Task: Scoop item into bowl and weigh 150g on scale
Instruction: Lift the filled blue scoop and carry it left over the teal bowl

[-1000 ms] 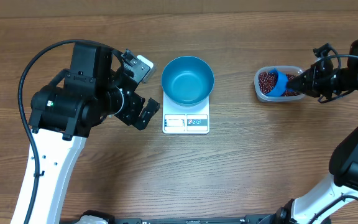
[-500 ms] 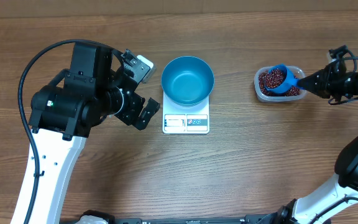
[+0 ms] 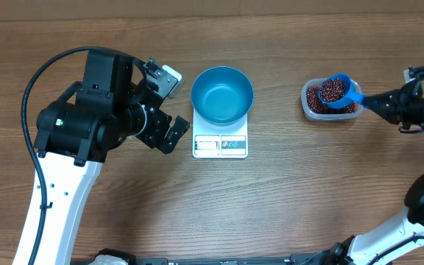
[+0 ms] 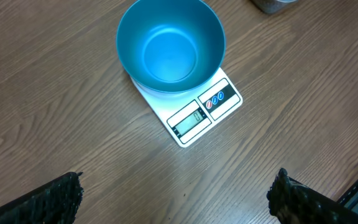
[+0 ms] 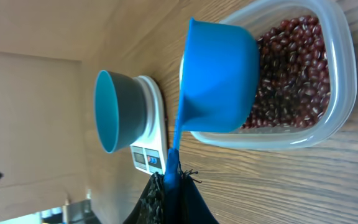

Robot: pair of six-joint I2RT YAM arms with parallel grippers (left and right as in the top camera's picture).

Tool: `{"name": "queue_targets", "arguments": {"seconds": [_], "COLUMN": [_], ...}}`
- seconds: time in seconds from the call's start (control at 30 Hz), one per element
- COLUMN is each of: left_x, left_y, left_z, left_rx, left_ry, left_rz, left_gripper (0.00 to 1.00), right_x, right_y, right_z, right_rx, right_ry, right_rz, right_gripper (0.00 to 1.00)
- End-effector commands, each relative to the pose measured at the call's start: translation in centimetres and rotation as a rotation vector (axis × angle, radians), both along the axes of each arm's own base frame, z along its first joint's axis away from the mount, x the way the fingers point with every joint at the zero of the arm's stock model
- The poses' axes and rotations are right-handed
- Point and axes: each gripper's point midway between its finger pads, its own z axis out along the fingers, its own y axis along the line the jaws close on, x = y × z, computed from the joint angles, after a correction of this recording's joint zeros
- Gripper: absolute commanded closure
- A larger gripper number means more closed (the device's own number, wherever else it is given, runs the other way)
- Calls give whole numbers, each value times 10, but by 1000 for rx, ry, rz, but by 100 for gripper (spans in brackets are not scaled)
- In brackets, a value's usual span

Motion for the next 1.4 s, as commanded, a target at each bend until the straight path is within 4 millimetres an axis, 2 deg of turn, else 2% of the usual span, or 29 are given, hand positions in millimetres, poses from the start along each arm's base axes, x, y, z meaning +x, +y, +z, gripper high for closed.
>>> {"name": "queue_targets", "arguments": {"seconds": [0.0,0.17,0.33,0.47,0.7,0.9,1.03,1.2,1.37], "left_x": [0,0,0,0,0,0,0,0,0], "left_y": [-3,-3,-3,-3,-3,-3,-3,-3,-3], "left_z": [7,7,7,7,7,7,7,7,7], "left_rx": [-11,-11,-11,-11,-11,-11,-11,-11,-11], "left_ry": [-24,-24,-24,-24,-24,-24,-24,-24,-24], "left_rz": [-22,-22,-22,-22,-22,-22,-22,-22,-22], "left_gripper": [0,0,0,1,0,0,0,0,0], "right_x": [4,9,10,10,3,2,10,27,37], "right_y": [3,10,39,82,162,210,225,238,246], "right_z": [24,45,50,64,67,90,93,77,62], "right_rx": [111,221,258,317,342,323,217,-27,-171], "right_ry": [-142,-205,-197,-241,-224,-265,-226,-131,-81], "right_rz": [-1,-22,45,150,365,509,551,532,491], "right_gripper": [96,96,96,96,96,96,96,96,96]}}
